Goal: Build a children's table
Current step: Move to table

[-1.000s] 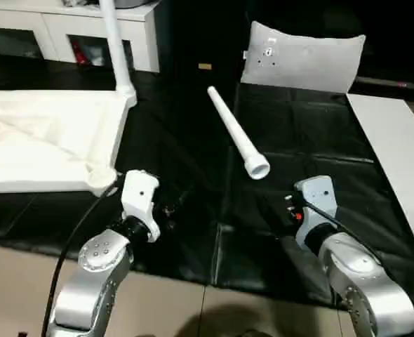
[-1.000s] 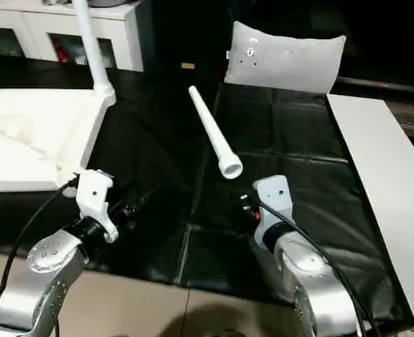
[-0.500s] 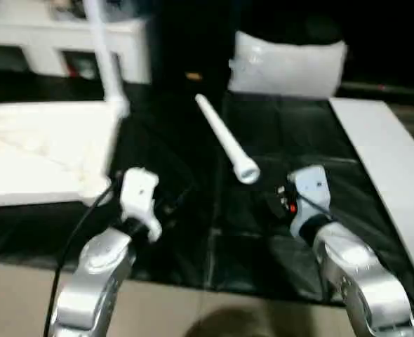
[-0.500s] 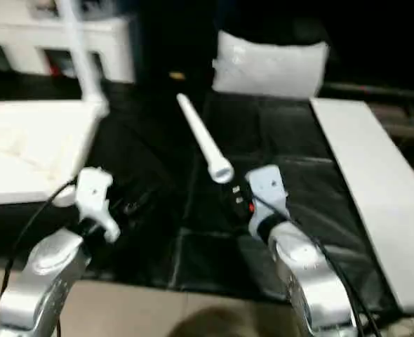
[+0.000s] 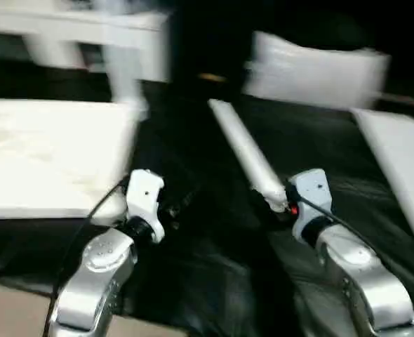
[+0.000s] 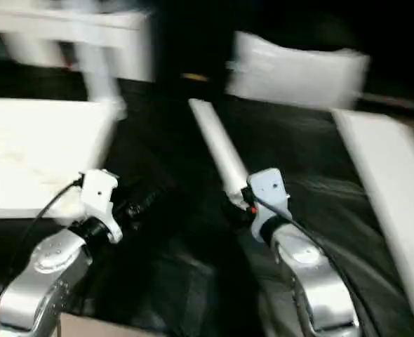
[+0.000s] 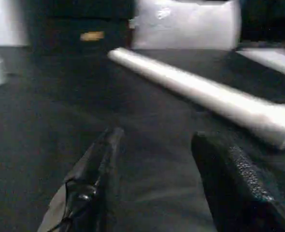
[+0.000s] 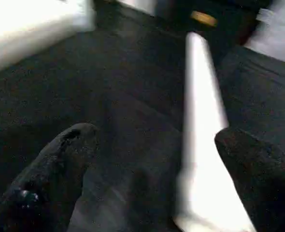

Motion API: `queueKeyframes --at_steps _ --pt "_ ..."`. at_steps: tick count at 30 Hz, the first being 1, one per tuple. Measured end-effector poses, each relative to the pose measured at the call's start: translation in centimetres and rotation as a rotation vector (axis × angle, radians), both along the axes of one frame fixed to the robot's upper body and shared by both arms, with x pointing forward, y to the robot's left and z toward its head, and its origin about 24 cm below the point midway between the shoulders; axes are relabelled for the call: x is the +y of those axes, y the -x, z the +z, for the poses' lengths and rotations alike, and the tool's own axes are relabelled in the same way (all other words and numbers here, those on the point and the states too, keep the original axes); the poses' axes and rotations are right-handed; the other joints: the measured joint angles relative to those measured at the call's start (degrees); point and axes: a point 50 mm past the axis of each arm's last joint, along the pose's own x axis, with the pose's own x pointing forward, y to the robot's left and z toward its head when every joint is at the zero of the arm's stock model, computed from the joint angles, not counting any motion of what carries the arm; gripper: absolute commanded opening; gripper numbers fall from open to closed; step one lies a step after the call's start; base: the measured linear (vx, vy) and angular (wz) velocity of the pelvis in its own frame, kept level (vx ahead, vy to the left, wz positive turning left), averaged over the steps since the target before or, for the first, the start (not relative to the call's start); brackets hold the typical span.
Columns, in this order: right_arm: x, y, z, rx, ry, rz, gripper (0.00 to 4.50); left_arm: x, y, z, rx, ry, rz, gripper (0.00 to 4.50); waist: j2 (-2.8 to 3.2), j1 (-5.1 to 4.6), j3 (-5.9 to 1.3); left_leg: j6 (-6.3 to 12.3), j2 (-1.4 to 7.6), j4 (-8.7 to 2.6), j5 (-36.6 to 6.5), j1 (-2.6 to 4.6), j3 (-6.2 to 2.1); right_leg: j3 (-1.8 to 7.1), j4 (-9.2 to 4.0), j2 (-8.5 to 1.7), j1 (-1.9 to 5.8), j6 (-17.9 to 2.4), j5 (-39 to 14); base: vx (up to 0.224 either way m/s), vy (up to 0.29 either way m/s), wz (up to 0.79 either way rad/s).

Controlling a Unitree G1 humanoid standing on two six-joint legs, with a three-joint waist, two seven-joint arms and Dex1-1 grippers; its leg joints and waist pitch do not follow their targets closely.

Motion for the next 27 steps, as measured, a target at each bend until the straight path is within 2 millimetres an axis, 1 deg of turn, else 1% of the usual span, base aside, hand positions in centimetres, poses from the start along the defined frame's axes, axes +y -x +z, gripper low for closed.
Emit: queueKeyframes --at_steps 1,2,3,4,5,6,7,8,9,10,11,12,13,14,15,16,17,18,20,21,24,27 --pt "-0.1 0.0 0.0 0.001 0.005 -0.003 4.5 0.0 0.0 0.0 -0.002 -0.001 0.0 2.58 -0.18 -0.27 -0.3 0.2 -0.21 -0.35 -0.19 0.35 0.18 -0.23 1.51 0.04 -1.9 1.62 0.03 0.194 0.062 0.23" --pt "-0.3 -0.1 0.0 -0.002 0.01 -0.008 4.5 -0.1 0.0 0.2 -0.007 0.001 -0.004 2.58 -0.69 -0.62 -0.57 0.26 -0.65 -0.83 -0.36 0.77 0.53 -0.16 1.62 -0.24 -3.96 3.07 0.61 0.155 0.045 0.04" --pt "-0.4 -0.1 0.1 -0.003 0.011 -0.013 4.5 -0.2 0.0 0.2 -0.007 0.001 -0.008 2.58 -1.57 -1.46 -0.88 0.28 -1.61 -1.64 -0.52 1.4 0.96 -0.2 0.32 -1.06 -6.34 3.68 1.71 0.155 0.045 0.04" --pt "-0.5 -0.1 0.0 -0.003 0.012 -0.015 4.5 -0.3 0.0 0.2 -0.01 -0.001 -0.014 2.58 -2.86 -1.96 -0.85 0.41 -2.74 -2.33 -0.81 2.32 1.81 0.26 -3.36 -1.46 -7.14 2.17 3.4 0.155 0.006 0.04" --pt "-0.5 -0.1 0.1 -0.007 0.013 -0.015 4.5 -0.4 0.0 0.4 -0.016 -0.003 -0.02 2.58 -4.88 -2.21 -0.88 0.65 -4.27 -2.66 -1.42 3.09 2.63 1.23 -6.92 -2.62 -6.75 0.84 6.42 0.131 -0.069 0.1" --pt "-1.1 0.0 -0.2 0.007 0.024 -0.037 4.5 -0.9 0.0 0.1 -0.002 0.002 -0.037 2.58 -4.63 -2.34 -0.41 1.62 -4.65 -0.2 -2.69 3.34 2.5 2.35 -6.12 -2.55 -5.76 1.63 7.39 0.131 -0.069 0.1" --pt "-1.5 -0.1 -0.5 0.023 0.034 -0.056 4.5 -1.7 0.2 0.0 0.007 0.007 -0.072 2.58 -3.91 -1.71 -0.14 2.74 -4.35 1.77 -2.67 3.0 1.76 2.55 -6.34 -1.93 -4.84 1.16 7.16 0.148 -0.07 0.02" --pt "-1.7 -0.1 -0.5 0.023 0.042 -0.068 4.5 -1.9 0.3 -0.1 0.013 0.003 -0.095 2.58 -3.44 -1.61 0.11 2.16 -4.35 3.82 -1.99 1.78 0.9 2.31 -6.58 -1.73 -4.03 0.85 7.0 0.147 -0.016 -0.04" --pt "-1.8 -0.2 -0.3 0.017 0.043 -0.077 4.5 -1.8 0.4 0.0 0.014 -0.008 -0.111 2.58 -3.23 -1.2 0.14 0.43 -3.92 3.97 -0.61 -0.02 0.41 2.25 -6.59 -1.34 -3.26 0.75 6.67 0.147 -0.016 -0.04" --pt "-1.8 -0.4 0.0 0.004 0.043 -0.08 4.5 -1.7 0.4 0.1 0.011 -0.021 -0.121 2.58 -2.44 -0.94 0.27 -1.01 -3.02 2.85 1.65 -1.43 -0.26 1.43 -6.57 -0.91 -2.78 0.54 6.54 0.089 -0.017 -0.06" --pt "-1.7 -0.6 0.4 -0.008 0.04 -0.084 4.5 -1.4 0.5 0.3 0.009 -0.036 -0.138 2.58 -1.58 -0.81 0.49 -1.37 -1.6 1.09 2.82 -2.75 -0.57 0.75 -6.36 -0.1 -2.51 0.5 6.39 0.0 0.0 0.0" --pt "-1.5 -0.7 0.5 0.003 0.033 -0.084 4.5 -1.1 0.7 0.2 0.023 -0.051 -0.166 2.58 -0.84 -1.19 0.62 -1.5 -1.01 1.36 3.04 -3.19 -0.46 0.57 -6.36 0.1 -2.41 0.54 6.29 0.0 0.0 0.0" --pt "-1.3 -1.1 0.9 0.006 0.034 -0.079 4.5 -0.9 1.0 0.2 0.038 -0.063 -0.203 2.58 -1.08 -1.5 0.54 -1.23 -1.04 1.16 3.23 -3.25 -0.44 0.56 -6.82 0.04 -2.5 0.63 6.51 0.0 0.0 0.0" --pt "-1.3 -1.4 1.2 0.007 0.039 -0.079 4.5 -0.8 1.1 0.1 0.052 -0.074 -0.225 2.58 -1.05 -1.44 0.58 -1.14 -1.05 1.02 3.32 -3.33 -0.39 0.54 -7.24 0.03 -2.51 0.77 6.84 0.0 0.0 0.0" --pt "-1.4 -1.6 1.5 0.012 0.048 -0.082 4.5 -0.8 1.4 -0.1 0.07 -0.081 -0.253 2.58 -0.82 -1.47 0.7 -1.04 -1.16 0.77 3.48 -3.35 -0.3 0.56 -7.58 -0.08 -2.42 0.8 7.1 0.0 0.0 0.0" --pt "-1.5 -1.9 1.6 0.032 0.065 -0.085 4.5 -0.8 1.6 -0.1 0.093 -0.082 -0.287 2.58 -0.58 -1.53 0.91 -1.29 -1.25 0.47 3.39 -3.41 -0.11 0.74 -7.65 -0.19 -2.34 0.82 7.16 -0.058 0.031 -0.02" --pt "-1.7 -2.3 1.6 0.058 0.085 -0.091 4.5 -1.1 1.9 0.0 0.112 -0.088 -0.333 2.58 -0.49 -1.68 0.99 -1.45 -1.29 0.1 3.59 -3.2 0.16 0.87 -7.68 -0.34 -2.29 0.83 7.22 -0.075 0.007 0.0" --pt "-2.0 -3.0 1.6 0.104 0.102 -0.102 4.5 -1.4 2.3 0.0 0.137 -0.099 -0.39 2.58 -0.51 -2.0 1.12 -1.42 -1.28 -0.57 3.94 -2.71 0.85 1.02 -7.63 -0.63 -2.19 0.88 7.21 -0.075 0.007 0.0" --pt "-2.5 -3.9 1.7 0.159 0.118 -0.116 4.5 -1.7 2.5 0.2 0.155 -0.109 -0.446 2.58 -0.5 -2.47 1.28 -1.29 -1.22 -1.39 4.25 -2.3 1.46 1.17 -7.59 -0.84 -2.23 1.24 6.99 -0.024 -0.025 0.03" --pt "-2.7 -4.6 1.7 0.191 0.13 -0.118 4.5 -1.8 2.5 0.4 0.164 -0.119 -0.473 2.58 -0.42 -2.52 1.34 -1.39 -1.14 -1.82 4.59 -2.15 1.66 1.18 -7.6 -0.88 -2.27 1.25 6.98 -0.049 -0.05 0.05" --pt "-2.8 -6.6 1.6 0.281 0.151 -0.105 4.5 -1.7 2.3 0.9 0.18 -0.141 -0.532 2.58 -0.14 -2.93 1.5 -1.51 -0.88 -2.3 5.14 -2.1 1.92 1.06 -7.49 -0.84 -2.51 1.1 7.06 -0.015 -0.018 0.01" --pt "-2.6 -8.2 1.5 0.344 0.156 -0.057 4.5 -1.5 2.1 1.5 0.182 -0.174 -0.588 2.58 -0.08 -2.86 1.48 -1.67 -0.47 -2.45 5.69 -2.29 2.18 0.72 -7.36 -0.82 -2.71 0.76 7.25 0.0 0.0 0.0"
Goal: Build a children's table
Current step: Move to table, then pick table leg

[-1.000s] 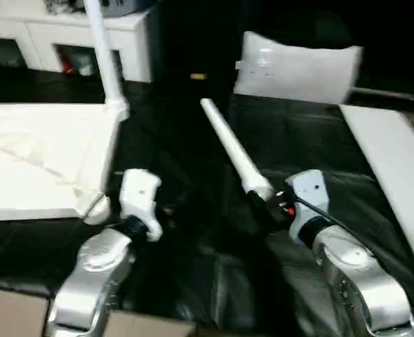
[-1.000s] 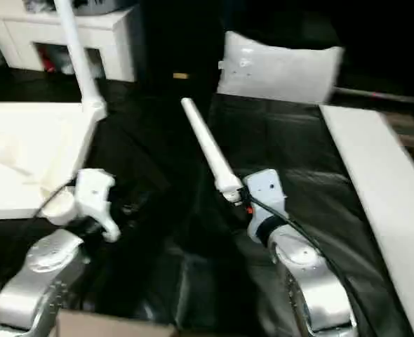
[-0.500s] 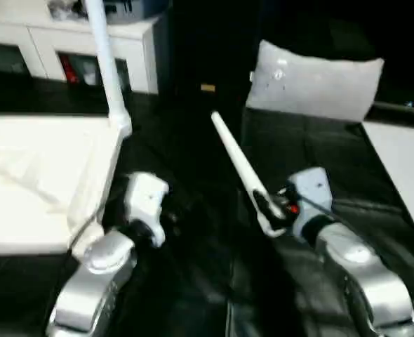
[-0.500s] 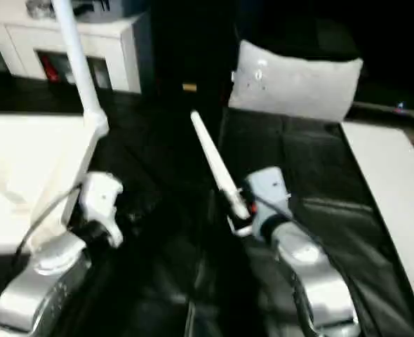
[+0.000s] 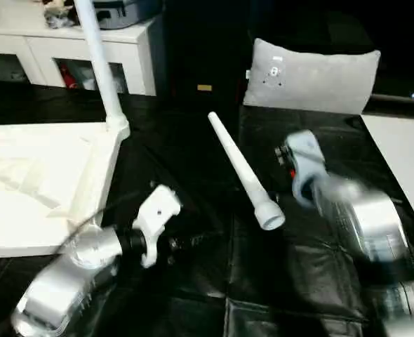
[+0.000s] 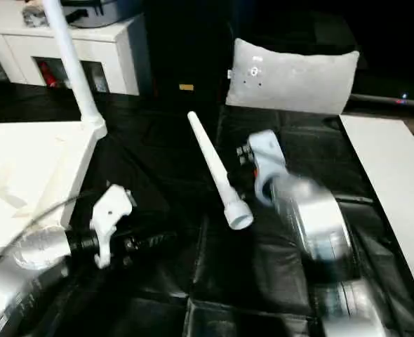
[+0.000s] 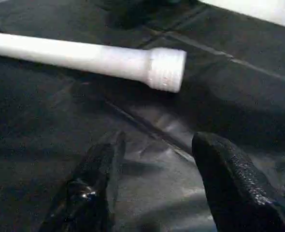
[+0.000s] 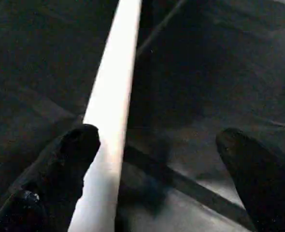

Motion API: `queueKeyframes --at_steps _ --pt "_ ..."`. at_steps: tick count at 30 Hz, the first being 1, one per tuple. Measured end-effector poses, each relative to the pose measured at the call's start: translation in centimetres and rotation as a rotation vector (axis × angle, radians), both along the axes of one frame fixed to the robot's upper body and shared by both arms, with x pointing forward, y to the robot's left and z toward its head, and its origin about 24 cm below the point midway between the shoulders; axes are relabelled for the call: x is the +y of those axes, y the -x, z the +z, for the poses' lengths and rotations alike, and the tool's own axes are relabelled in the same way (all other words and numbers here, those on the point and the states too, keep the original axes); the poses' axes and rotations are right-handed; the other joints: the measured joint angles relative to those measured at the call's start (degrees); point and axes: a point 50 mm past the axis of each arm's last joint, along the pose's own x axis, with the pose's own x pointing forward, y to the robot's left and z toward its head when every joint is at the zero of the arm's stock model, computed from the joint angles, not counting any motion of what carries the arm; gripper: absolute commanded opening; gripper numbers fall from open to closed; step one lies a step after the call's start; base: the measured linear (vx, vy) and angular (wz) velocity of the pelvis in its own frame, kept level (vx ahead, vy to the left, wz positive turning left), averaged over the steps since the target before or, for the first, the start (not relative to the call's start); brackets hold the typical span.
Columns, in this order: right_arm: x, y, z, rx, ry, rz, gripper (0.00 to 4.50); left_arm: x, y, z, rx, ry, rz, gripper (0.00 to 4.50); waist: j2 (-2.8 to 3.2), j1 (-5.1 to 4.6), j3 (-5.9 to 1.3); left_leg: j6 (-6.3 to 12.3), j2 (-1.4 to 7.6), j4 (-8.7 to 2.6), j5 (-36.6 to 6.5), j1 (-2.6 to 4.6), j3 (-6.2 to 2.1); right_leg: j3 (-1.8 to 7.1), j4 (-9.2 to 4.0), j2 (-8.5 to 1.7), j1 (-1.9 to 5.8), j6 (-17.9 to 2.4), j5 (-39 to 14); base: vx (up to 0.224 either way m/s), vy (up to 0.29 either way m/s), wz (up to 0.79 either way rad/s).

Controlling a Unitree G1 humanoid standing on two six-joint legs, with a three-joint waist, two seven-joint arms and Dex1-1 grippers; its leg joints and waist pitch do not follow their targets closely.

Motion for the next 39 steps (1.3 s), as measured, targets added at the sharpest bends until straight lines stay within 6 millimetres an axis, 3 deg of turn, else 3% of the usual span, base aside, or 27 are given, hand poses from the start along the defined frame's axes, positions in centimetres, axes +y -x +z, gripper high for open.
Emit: queueKeyframes --at_steps 3,7,13,20,22,30,38,39 --pt "0.4 -0.6 -0.2 0.051 -0.016 0.055 4.21 0.1 0.1 0.0 0.016 -0.021 -0.019 2.66 0.02 0.33 -0.05 -0.04 0.57 -0.01 0.36 -0.61 0.34 -0.46 0.0 0.0 -0.32 -0.61 0.2 0.0 0.0 0.0" --pt "0.7 -1.3 -0.3 0.117 -0.048 0.088 3.89 0.0 0.1 -0.1 0.026 -0.026 -0.033 2.66 0.01 0.76 -0.05 0.27 0.7 0.02 0.67 -1.45 0.41 -0.6 0.05 0.0 -0.99 -0.73 0.25 0.0 0.0 0.0" --pt "0.4 -1.6 -0.7 0.21 -0.011 0.124 3.39 -0.3 0.4 -0.5 0.059 -0.039 -0.051 2.66 -0.13 1.57 0.01 0.16 0.93 0.07 0.69 -1.46 0.72 -0.67 0.05 -0.02 -0.99 -0.85 0.29 0.0 0.0 0.0" --pt "-0.1 -1.3 -1.4 0.295 0.01 0.159 2.97 -0.4 0.4 -0.6 0.067 -0.043 -0.056 2.66 -0.21 1.64 0.05 -0.08 1.45 0.08 0.89 -1.45 1.45 -0.72 0.06 -0.02 -0.99 -0.96 0.42 0.0 0.0 0.0" --pt "0.0 -1.2 -1.5 0.306 0.011 0.175 2.64 -0.4 0.4 -0.5 0.067 -0.043 -0.057 2.66 -0.22 1.62 0.05 -0.1 1.65 0.08 0.95 -1.44 1.74 -0.74 0.06 -0.02 -0.99 -0.96 0.43 0.0 0.0 0.0" --pt "0.0 -1.0 -2.1 0.35 -0.008 0.213 1.99 -0.4 0.4 -0.6 0.072 -0.045 -0.058 2.66 -0.7 1.67 -0.04 -0.1 1.74 0.08 0.96 -1.45 1.85 -0.78 0.06 -0.02 -1.0 -0.94 0.42 0.0 0.0 0.0" --pt "-0.9 -0.9 -2.4 0.313 -0.033 0.161 1.89 -0.8 -0.1 -0.4 0.075 0.005 -0.018 2.66 -1.0 2.11 -0.03 -0.16 1.76 0.11 1.08 -1.5 1.86 -0.79 0.06 -0.03 -0.98 -0.95 0.43 0.0 0.0 0.0" --pt "-1.2 -0.9 -2.4 0.278 -0.054 0.14 1.88 -1.0 -0.8 0.0 0.057 0.03 0.016 2.94 -1.05 2.46 0.0 -0.17 1.79 0.1 1.14 -1.52 1.9 -0.79 0.07 -0.03 -0.99 -0.95 0.44 0.0 0.0 0.0"
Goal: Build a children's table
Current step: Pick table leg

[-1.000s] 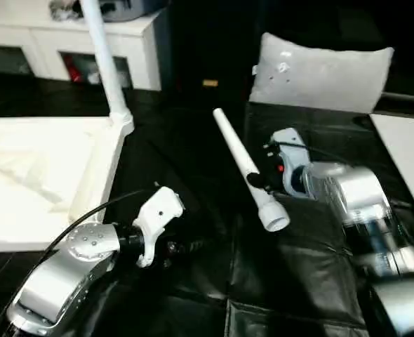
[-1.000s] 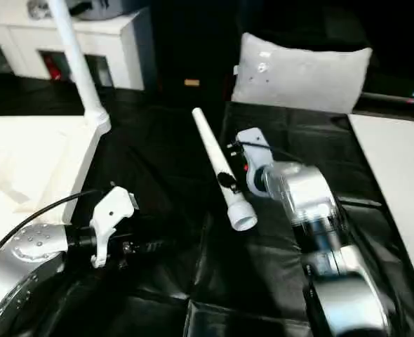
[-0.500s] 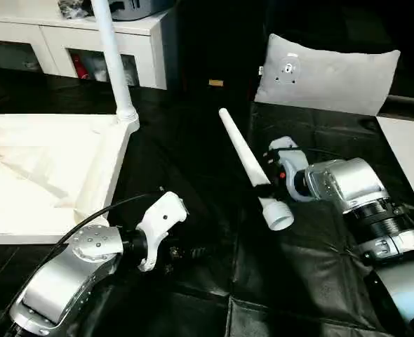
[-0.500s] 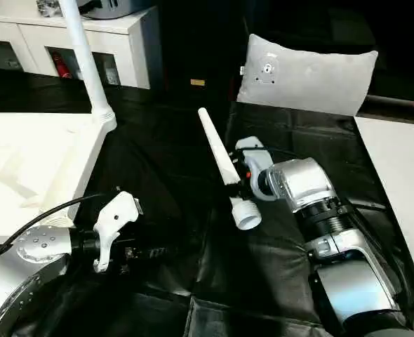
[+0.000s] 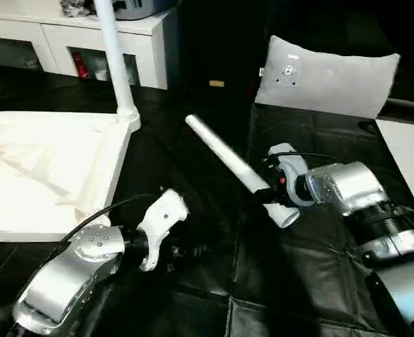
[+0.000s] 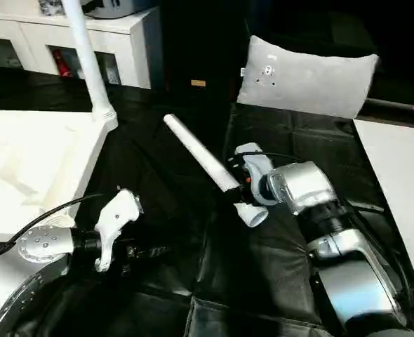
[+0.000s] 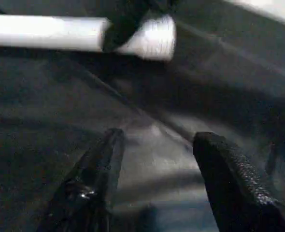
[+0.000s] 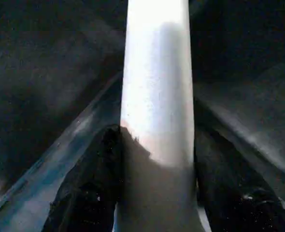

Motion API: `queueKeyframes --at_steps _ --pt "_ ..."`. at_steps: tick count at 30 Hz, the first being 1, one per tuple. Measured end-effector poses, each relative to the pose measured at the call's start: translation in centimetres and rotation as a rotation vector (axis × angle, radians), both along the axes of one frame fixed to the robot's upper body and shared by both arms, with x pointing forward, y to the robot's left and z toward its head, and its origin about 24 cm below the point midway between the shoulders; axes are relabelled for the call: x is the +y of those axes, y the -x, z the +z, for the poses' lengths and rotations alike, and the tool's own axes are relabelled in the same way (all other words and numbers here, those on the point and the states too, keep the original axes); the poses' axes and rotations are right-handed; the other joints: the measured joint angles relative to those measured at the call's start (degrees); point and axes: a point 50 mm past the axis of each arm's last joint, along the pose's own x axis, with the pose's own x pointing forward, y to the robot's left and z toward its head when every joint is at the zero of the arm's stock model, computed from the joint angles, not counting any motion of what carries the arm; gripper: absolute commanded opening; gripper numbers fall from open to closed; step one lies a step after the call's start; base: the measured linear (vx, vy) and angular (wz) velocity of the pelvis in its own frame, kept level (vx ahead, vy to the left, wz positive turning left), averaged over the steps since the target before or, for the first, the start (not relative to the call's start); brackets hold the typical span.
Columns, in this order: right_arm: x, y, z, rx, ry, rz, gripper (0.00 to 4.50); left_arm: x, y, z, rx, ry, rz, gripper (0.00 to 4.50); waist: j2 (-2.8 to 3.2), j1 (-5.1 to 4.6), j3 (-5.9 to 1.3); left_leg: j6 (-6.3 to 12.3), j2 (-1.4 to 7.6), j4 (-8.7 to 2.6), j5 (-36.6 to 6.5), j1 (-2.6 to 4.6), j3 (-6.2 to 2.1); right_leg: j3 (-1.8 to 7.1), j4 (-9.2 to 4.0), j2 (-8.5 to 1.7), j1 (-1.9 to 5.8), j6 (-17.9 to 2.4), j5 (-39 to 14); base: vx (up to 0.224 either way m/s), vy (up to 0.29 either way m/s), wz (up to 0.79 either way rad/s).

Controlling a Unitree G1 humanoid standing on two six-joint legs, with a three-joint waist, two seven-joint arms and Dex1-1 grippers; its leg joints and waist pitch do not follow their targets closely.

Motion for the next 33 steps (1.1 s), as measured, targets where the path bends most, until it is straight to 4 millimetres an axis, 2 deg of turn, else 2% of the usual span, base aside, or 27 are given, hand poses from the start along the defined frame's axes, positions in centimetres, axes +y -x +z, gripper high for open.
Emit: queueKeyframes --at_steps 4,6,9,16,18,20,22,26,33 --pt "-0.4 -0.3 1.6 -0.206 -0.171 -0.069 1.88 0.4 -2.1 1.0 -0.064 0.054 0.132 3.07 -0.01 0.55 0.01 0.03 0.04 -0.05 0.04 0.03 0.11 0.01 0.01 0.0 -0.04 0.01 0.05 0.0 0.0 0.0" --pt "-0.7 0.3 3.1 -0.346 -0.303 -0.08 1.88 0.1 -2.7 1.6 -0.071 0.129 0.143 3.07 -0.03 0.96 0.02 0.11 0.05 -0.16 0.1 0.02 0.12 0.01 -0.02 0.0 -0.05 0.08 0.01 0.0 0.0 0.0" --pt "-0.1 1.1 4.3 -0.42 -0.465 -0.067 1.88 -0.5 -2.9 2.4 -0.072 0.207 0.102 3.07 -0.02 1.0 0.02 0.37 0.05 -0.28 0.26 0.05 0.14 0.0 -0.05 0.0 -0.06 0.07 0.01 0.0 0.0 0.0" --pt "1.0 5.5 3.6 -0.512 -0.81 0.096 1.87 -2.0 -3.3 5.0 -0.054 0.402 -0.142 3.07 0.13 1.63 0.01 0.38 0.06 -0.34 0.26 0.02 0.17 -0.01 -0.18 0.0 -0.06 0.09 0.0 0.0 0.0 0.0" --pt "1.4 6.2 3.7 -0.53 -0.883 0.139 1.87 -1.8 -3.6 5.2 -0.048 0.406 -0.175 3.07 0.39 1.35 -0.01 0.36 0.06 -0.35 0.25 0.04 0.19 -0.01 -0.23 0.0 -0.06 0.32 -0.06 0.0 0.0 0.0" --pt "1.5 6.3 4.2 -0.552 -0.9 0.157 1.87 -1.7 -3.8 5.1 -0.038 0.41 -0.181 3.07 0.53 1.14 -0.05 0.31 0.06 -0.35 0.26 0.05 0.19 -0.01 -0.23 0.0 -0.05 0.32 -0.05 0.0 0.0 0.0" --pt "1.3 6.7 4.5 -0.597 -0.899 0.16 1.87 -1.8 -4.5 5.0 -0.015 0.437 -0.18 3.07 0.61 1.34 -0.02 0.17 0.06 -0.43 0.35 0.05 0.17 -0.05 -0.23 0.0 -0.04 0.33 -0.03 0.0 0.0 0.0" --pt "1.7 7.8 4.4 -0.606 -0.95 0.189 1.87 -1.2 -6.0 6.7 -0.019 0.579 -0.147 3.07 0.93 2.0 -0.1 0.1 0.06 -0.53 0.46 0.05 0.15 -0.08 -0.32 -0.01 0.0 0.34 -0.03 0.0 0.0 0.0" --pt "2.1 8.4 4.5 -0.597 -1.008 0.226 1.87 -2.2 -6.4 7.9 0.049 0.755 -0.175 3.07 1.07 2.3 -0.13 0.1 0.07 -0.65 0.45 -0.01 0.12 -0.16 -0.44 -0.02 0.02 0.35 -0.03 0.0 0.0 0.0"
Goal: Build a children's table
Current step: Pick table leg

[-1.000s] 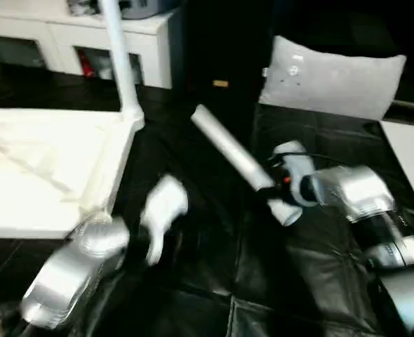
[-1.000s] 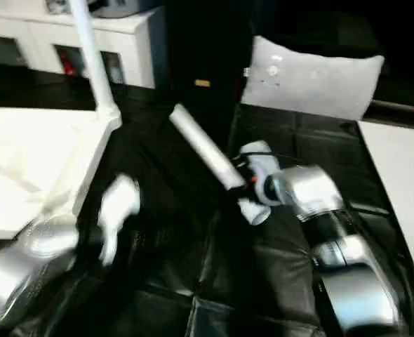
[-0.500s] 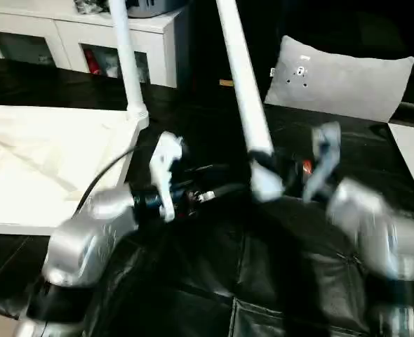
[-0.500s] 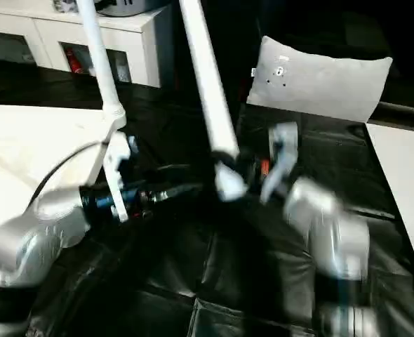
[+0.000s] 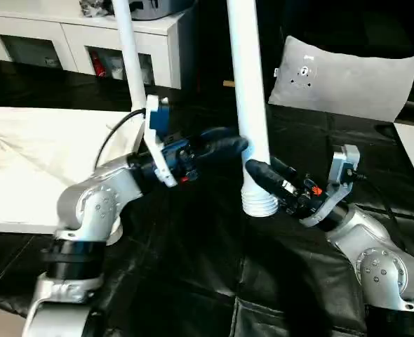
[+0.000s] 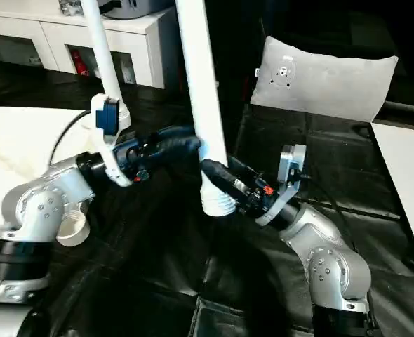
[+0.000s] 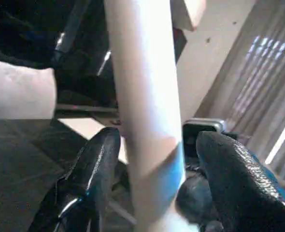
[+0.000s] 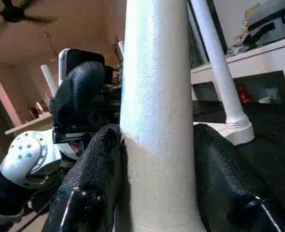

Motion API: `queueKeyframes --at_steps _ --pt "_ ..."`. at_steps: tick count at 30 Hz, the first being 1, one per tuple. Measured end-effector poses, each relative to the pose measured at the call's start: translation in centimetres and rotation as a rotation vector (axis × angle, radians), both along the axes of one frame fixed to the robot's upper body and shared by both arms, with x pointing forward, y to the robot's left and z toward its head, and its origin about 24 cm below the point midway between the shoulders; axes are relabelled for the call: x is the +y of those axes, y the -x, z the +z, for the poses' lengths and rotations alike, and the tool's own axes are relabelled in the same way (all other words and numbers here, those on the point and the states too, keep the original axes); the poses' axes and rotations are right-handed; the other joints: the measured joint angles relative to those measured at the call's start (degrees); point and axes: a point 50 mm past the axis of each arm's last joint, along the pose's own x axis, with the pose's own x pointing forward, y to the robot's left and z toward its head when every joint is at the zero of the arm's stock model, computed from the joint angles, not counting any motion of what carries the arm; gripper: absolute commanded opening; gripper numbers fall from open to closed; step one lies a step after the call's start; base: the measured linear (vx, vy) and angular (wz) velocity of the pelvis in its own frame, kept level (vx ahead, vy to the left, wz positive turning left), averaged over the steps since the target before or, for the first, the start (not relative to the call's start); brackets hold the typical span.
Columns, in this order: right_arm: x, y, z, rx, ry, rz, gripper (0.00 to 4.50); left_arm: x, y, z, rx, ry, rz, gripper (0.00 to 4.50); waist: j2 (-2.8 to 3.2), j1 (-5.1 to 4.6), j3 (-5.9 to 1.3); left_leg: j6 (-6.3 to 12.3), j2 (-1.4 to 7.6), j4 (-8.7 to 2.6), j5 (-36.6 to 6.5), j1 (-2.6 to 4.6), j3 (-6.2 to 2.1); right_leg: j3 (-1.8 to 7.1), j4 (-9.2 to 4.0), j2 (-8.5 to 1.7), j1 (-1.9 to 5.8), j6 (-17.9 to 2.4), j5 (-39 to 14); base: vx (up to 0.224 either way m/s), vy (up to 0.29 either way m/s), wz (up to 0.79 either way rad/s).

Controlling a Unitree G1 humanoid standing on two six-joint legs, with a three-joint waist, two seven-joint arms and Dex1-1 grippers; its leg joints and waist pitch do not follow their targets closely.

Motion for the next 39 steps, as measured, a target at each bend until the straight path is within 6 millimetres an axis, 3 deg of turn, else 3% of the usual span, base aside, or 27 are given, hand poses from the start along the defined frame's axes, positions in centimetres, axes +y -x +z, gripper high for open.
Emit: queueKeyframes --at_steps 9,12,19,28,35,39 --pt "0.8 0.3 0.2 0.012 -0.048 0.063 1.87 -0.4 -0.3 0.7 0.007 0.069 -0.008 3.07 0.05 0.03 -0.01 0.07 0.03 -0.24 0.03 -0.1 -0.02 -0.13 -0.41 0.0 0.02 0.0 0.04 0.0 0.0 0.0" --pt "1.0 0.8 0.1 0.03 -0.051 0.114 1.87 -0.5 -0.2 0.9 0.01 0.1 -0.022 2.37 0.05 0.13 0.0 0.13 0.03 -0.33 0.06 -0.14 -0.02 -0.17 -0.5 0.0 0.02 -0.09 0.09 0.0 0.0 0.0" --pt "1.8 1.5 -0.3 0.054 -0.053 0.191 1.87 -0.2 -0.1 1.2 0.002 0.13 -0.049 2.37 0.09 0.23 0.0 0.09 0.03 -0.41 0.05 -0.11 -0.03 -0.21 -0.56 0.0 0.03 -0.01 0.05 0.0 0.0 0.0" --pt "3.5 -0.3 0.1 -0.133 0.217 -0.084 1.86 -0.1 -0.6 0.9 -0.038 0.018 0.13 2.37 0.35 0.03 -0.01 -0.1 0.08 -0.52 0.07 -0.09 -0.03 -0.27 -0.58 0.0 0.04 0.04 0.06 0.0 0.0 0.0" --pt "4.2 -1.4 -0.1 -0.246 0.33 -0.338 1.86 -2.4 -1.0 0.1 0.002 -0.023 0.335 2.37 0.33 0.01 -0.01 -0.1 0.09 -0.53 0.07 -0.2 0.0 -0.35 -0.64 -0.06 0.04 -0.01 0.09 0.0 0.0 0.0" --pt "4.4 -1.6 -0.3 -0.274 0.343 -0.399 1.86 -3.0 -1.1 0.1 -0.001 -0.012 0.396 2.37 0.34 -0.27 -0.01 -0.1 0.13 -0.61 0.07 -0.15 -0.01 -0.42 -0.64 -0.05 0.04 0.09 0.03 0.0 0.0 0.0"
